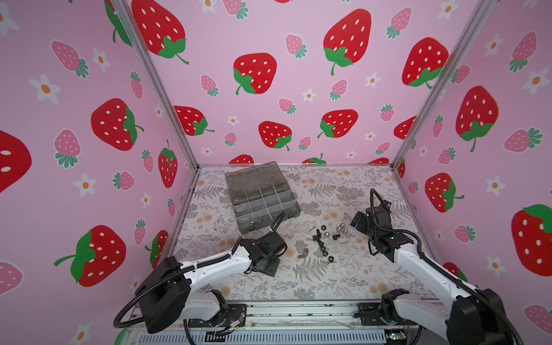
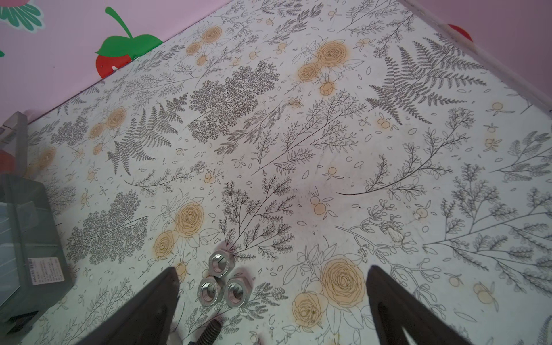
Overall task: Sort the screws and nuts into containers
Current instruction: Pick up the nut from the bottom-center of the table.
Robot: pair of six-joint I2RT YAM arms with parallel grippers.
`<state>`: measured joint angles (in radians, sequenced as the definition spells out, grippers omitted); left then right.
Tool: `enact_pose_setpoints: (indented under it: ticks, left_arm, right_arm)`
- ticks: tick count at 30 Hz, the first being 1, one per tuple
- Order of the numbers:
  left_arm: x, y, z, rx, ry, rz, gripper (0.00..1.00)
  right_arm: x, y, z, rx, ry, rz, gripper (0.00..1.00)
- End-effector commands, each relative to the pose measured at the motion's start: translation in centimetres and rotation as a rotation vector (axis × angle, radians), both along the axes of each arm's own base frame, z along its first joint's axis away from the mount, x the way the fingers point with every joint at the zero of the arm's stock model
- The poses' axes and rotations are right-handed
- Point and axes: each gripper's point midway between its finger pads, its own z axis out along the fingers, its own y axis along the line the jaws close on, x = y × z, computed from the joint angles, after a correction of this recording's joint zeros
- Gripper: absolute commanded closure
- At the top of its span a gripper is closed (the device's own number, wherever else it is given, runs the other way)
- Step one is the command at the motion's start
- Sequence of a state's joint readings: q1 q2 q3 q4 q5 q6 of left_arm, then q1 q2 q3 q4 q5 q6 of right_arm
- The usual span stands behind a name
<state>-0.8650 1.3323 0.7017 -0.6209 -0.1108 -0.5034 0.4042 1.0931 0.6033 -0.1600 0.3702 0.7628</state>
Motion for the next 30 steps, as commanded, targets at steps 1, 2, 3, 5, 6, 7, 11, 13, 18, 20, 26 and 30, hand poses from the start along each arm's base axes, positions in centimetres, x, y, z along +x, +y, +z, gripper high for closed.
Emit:
enact_pose_setpoints:
  ticks: [1, 2, 3, 5, 6, 7, 11, 13, 18, 20, 26, 30]
  left_arm:
    - [0.7, 0.1, -0.4, 0.037, -0.022, 0.013, 0.42]
    - [0.9, 0.0, -0.4, 0.042, -0.025, 0.010, 0.42]
    - [1.0, 0.0, -0.6, 0.051, -0.023, 0.010, 0.43]
    - [1.2, -0.2, -0.9, 0.060, -0.023, 0.007, 0.43]
    - [1.4, -0.2, -0.9, 0.063, -0.025, 0.008, 0.43]
    - [1.5, -0.3, -1.0, 0.064, -0.029, 0.009, 0.44]
    - [1.9, -0.7, -1.2, 0.064, -0.034, 0.007, 0.44]
    - [2.0, -0.8, -1.4, 0.068, -0.032, 0.003, 0.44]
    - [2.4, -1.1, -1.6, 0.082, -0.033, -0.008, 0.46]
    - [2.5, -1.1, -1.6, 0.085, -0.034, -0.006, 0.50]
    - [2.5, -1.2, -1.8, 0.088, -0.024, -0.007, 0.55]
    - [2.3, -1.2, -1.9, 0.087, -0.010, -0.009, 0.60]
  right_arm:
    - [-0.3, -0.3, 0.1, -0.003, 0.001, -0.024, 0.00]
    - [-0.3, -0.4, 0.1, -0.004, 0.003, -0.023, 0.00]
    - [-0.3, -0.4, 0.1, -0.005, 0.002, -0.023, 0.00]
    - [-0.4, -0.4, 0.0, -0.007, 0.006, -0.023, 0.00]
    - [-0.4, -0.4, -0.1, -0.008, 0.006, -0.026, 0.00]
    - [-0.4, -0.4, -0.2, -0.006, 0.006, -0.024, 0.00]
    - [-0.4, -0.3, -0.3, -0.004, 0.007, -0.020, 0.00]
    - [-0.4, -0.3, -0.4, -0.005, 0.009, -0.021, 0.00]
    - [-0.3, -0.2, -0.5, -0.001, 0.011, -0.016, 0.00]
    - [-0.2, -0.1, -0.5, -0.001, 0.011, -0.015, 0.00]
    - [-0.1, 0.0, -0.3, 0.003, 0.008, -0.014, 0.00]
    - [0.0, 0.1, -0.3, 0.008, 0.011, -0.011, 0.00]
